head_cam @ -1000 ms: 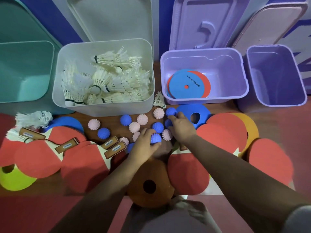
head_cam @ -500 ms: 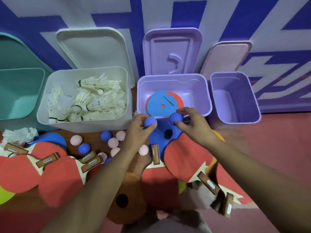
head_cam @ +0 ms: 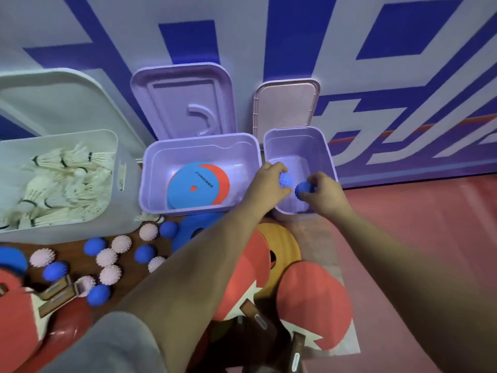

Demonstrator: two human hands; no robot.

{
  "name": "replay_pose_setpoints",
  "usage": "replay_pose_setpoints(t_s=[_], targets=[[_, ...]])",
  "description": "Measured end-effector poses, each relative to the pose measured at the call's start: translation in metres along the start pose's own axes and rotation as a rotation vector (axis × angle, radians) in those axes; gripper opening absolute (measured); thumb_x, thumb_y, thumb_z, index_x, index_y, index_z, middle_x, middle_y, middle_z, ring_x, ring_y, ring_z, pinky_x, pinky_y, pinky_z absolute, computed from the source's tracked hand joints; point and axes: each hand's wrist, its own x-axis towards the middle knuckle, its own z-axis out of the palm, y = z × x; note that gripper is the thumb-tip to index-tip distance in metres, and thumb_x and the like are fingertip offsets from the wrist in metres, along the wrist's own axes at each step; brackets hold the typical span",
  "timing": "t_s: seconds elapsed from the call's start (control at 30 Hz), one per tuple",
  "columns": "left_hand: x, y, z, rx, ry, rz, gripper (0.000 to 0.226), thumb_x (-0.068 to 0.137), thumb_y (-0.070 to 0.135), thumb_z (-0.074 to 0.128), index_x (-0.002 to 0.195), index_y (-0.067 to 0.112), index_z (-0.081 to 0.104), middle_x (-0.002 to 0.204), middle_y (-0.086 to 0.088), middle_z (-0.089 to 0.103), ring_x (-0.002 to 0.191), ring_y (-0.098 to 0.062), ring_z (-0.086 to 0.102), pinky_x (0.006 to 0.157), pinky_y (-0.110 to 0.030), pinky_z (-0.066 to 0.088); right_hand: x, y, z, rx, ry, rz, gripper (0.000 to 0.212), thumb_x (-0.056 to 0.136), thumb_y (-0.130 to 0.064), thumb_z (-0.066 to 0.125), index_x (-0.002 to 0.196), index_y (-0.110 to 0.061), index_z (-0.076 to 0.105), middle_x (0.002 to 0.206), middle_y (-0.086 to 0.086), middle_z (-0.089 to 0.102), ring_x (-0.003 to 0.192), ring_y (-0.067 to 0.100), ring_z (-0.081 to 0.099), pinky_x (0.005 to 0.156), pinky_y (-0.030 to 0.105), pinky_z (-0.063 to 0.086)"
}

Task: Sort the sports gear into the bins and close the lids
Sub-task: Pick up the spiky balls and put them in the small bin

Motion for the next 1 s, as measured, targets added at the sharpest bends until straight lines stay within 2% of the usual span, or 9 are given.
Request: replay_pose_setpoints(t_s=[0.1, 0.17, 0.3, 0.47, 0.53, 0.6, 0.77, 0.87, 1.0], targets=[[0.012, -0.008, 0.02, 0.239, -0.078, 0.027, 0.043, 0.079, 0.019, 0.071, 0.12, 0.017, 0.06, 0.116, -0.009, 0.053, 0.11, -0.028, 0.052, 0.094, -0.033, 0.04, 0.008, 0.006, 0.012, -0.107, -0.072, 0.061, 0.029, 0.084, -0.016, 0.066, 0.106, 0.0, 0.056, 0.103, 0.017, 0.064, 0.091, 0.033, 0.059, 0.067, 0.035, 0.045], [0.013, -0.011, 0.024, 0.344, -0.109, 0.053, 0.044, 0.082, 0.019, 0.067, 0.125, 0.018, 0.058, 0.12, -0.008, 0.053, 0.115, -0.028, 0.049, 0.098, -0.033, 0.034, 0.011, 0.007, 0.015, -0.15, -0.098, 0.061, 0.031, 0.084, -0.012, 0.063, 0.111, 0.001, 0.057, 0.108, 0.019, 0.065, 0.096, 0.036, 0.061, 0.073, 0.039, 0.05], [-0.007, -0.01, 0.006, 0.172, -0.029, 0.049, 0.036, 0.083, 0.017, 0.067, 0.118, 0.013, 0.062, 0.117, -0.008, 0.056, 0.112, -0.026, 0.052, 0.098, -0.032, 0.04, -0.001, 0.0, 0.011, -0.06, -0.045, 0.013, 0.042, 0.088, -0.013, 0.058, 0.129, -0.004, 0.054, 0.128, 0.011, 0.06, 0.112, 0.028, 0.059, 0.082, 0.027, 0.042], [-0.08, -0.05, -0.054, -0.004, 0.123, -0.105, 0.018, 0.083, 0.009, 0.065, 0.1, 0.01, 0.067, 0.1, -0.007, 0.06, 0.084, -0.014, 0.058, 0.08, -0.016, 0.042, -0.051, -0.041, 0.017, 0.095, 0.095, -0.198, 0.028, 0.088, -0.014, 0.058, 0.115, -0.006, 0.062, 0.114, 0.006, 0.064, 0.101, 0.022, 0.062, 0.084, 0.026, 0.043], [-0.121, -0.083, -0.078, 0.013, 0.145, -0.188, 0.017, 0.082, 0.007, 0.065, 0.099, 0.009, 0.067, 0.097, -0.007, 0.06, 0.08, -0.014, 0.057, 0.079, -0.018, 0.045, -0.075, -0.065, 0.039, 0.101, 0.067, -0.279, 0.022, 0.086, -0.012, 0.059, 0.107, -0.007, 0.063, 0.103, 0.005, 0.064, 0.092, 0.02, 0.06, 0.077, 0.022, 0.039], [-0.161, -0.121, -0.101, 0.058, 0.162, -0.29, 0.016, 0.08, 0.006, 0.064, 0.095, 0.01, 0.067, 0.095, -0.007, 0.061, 0.081, -0.019, 0.06, 0.079, -0.03, 0.049, -0.096, -0.088, 0.071, 0.072, 0.012, -0.359, 0.018, 0.083, -0.011, 0.06, 0.101, -0.009, 0.062, 0.096, 0.006, 0.062, 0.088, 0.022, 0.059, 0.075, 0.025, 0.039], [-0.236, -0.208, -0.154, 0.177, 0.229, -0.532, 0.014, 0.075, 0.012, 0.062, 0.089, 0.01, 0.063, 0.088, -0.011, 0.06, 0.084, -0.031, 0.059, 0.074, -0.038, 0.048, -0.131, -0.138, 0.162, 0.011, -0.239, -0.448, 0.02, 0.082, -0.012, 0.061, 0.101, -0.007, 0.061, 0.1, 0.01, 0.063, 0.096, 0.027, 0.058, 0.084, 0.037, 0.047], [-0.267, -0.242, -0.18, 0.29, 0.199, -0.665, 0.024, 0.075, 0.016, 0.065, 0.098, 0.007, 0.063, 0.098, -0.016, 0.059, 0.096, -0.036, 0.058, 0.081, -0.041, 0.049, -0.144, -0.164, 0.209, -0.06, -0.352, -0.42, 0.03, 0.084, -0.017, 0.061, 0.111, -0.006, 0.057, 0.109, 0.014, 0.057, 0.1, 0.031, 0.055, 0.086, 0.042, 0.047], [-0.289, -0.264, -0.19, 0.462, 0.077, -0.611, 0.033, 0.079, 0.022, 0.064, 0.108, 0.007, 0.059, 0.11, -0.014, 0.055, 0.102, -0.035, 0.056, 0.078, -0.041, 0.05, -0.15, -0.189, 0.259, -0.18, -0.456, -0.371, 0.039, 0.089, -0.019, 0.055, 0.125, -0.008, 0.048, 0.121, 0.018, 0.048, 0.109, 0.036, 0.052, 0.085, 0.042, 0.047]])
